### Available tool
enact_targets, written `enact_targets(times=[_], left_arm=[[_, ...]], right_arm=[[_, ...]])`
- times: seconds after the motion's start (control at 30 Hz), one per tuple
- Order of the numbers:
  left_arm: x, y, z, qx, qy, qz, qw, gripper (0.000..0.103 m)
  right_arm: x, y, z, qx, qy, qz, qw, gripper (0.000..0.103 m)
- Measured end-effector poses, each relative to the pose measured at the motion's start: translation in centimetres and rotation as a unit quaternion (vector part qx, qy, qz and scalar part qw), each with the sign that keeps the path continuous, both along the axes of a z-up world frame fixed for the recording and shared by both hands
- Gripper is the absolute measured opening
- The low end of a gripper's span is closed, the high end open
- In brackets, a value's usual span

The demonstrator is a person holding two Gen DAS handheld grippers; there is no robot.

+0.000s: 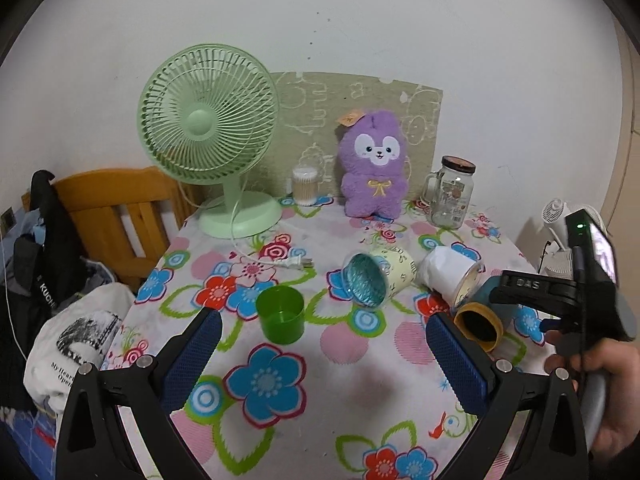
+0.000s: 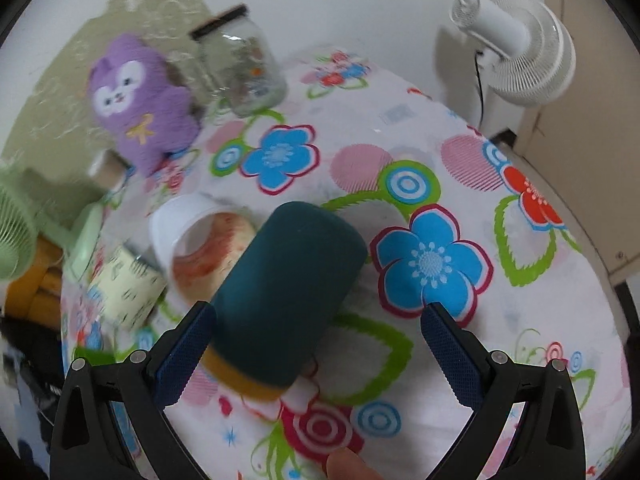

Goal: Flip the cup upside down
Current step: 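Move the right gripper to the teal cup lying on its side, then close the right gripper around the teal cup body and lift it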

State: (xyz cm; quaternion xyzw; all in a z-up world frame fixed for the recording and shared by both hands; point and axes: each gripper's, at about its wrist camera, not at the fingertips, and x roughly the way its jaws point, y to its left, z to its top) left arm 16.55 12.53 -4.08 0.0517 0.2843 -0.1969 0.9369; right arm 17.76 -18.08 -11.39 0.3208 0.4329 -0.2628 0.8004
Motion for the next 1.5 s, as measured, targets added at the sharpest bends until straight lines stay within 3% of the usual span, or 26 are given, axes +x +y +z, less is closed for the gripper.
enact_targets(times=[0.33, 0.43, 0.5, 0.87, 1.07, 1.17, 1.37, 1.43, 1.5], left_arm=[[1.0, -0.6, -0.4, -0.006, 0.010, 0.000, 0.9999, 0.103], [0.9, -0.6, -0.4, -0.002, 0.007, 0.000, 1.0000, 0.103], [0.9, -0.5, -0.4, 0.000, 0.005, 0.000, 1.0000, 0.103], [-0.1, 1.1, 0.6, -0.011, -0.003, 0.012, 0.9999, 0.103], [-0.9, 1.9, 0.9, -0.022, -0.001, 0.015, 0.9996, 0.103], [-1.3, 2.1, 1.0, -0.022, -0.004, 0.018, 0.9996, 0.103], [-1.5, 2.5, 0.7, -0.024, 0.003, 0.025, 0.9994, 0.103], [-1.6, 2.6, 0.7, -0.019, -0.001, 0.027, 0.9995, 0.103], [-1.5, 3.0, 0.7, -0.018, -0.003, 0.032, 0.9993, 0.103]], right_arm=[[2.7, -0.7, -1.4, 0.033, 0.004, -0.008, 0.999, 0.103], [3.3, -0.2, -1.6, 0.038, -0.007, 0.005, 0.999, 0.094], [3.7, 0.0, -1.4, 0.041, -0.014, 0.016, 0.999, 0.081], [2.9, 1.5, 1.1, 0.033, -0.049, 0.064, 0.996, 0.063], [1.9, 1.9, 1.6, 0.057, -0.065, 0.081, 0.993, 0.061], [2.2, 2.5, 1.8, 0.045, -0.067, 0.096, 0.992, 0.061], [3.8, 3.5, 0.3, 0.060, -0.059, 0.111, 0.990, 0.062], [4.4, 3.9, 0.0, 0.056, -0.047, 0.111, 0.991, 0.064], [5.1, 4.2, -0.6, 0.065, -0.028, 0.116, 0.991, 0.075]])
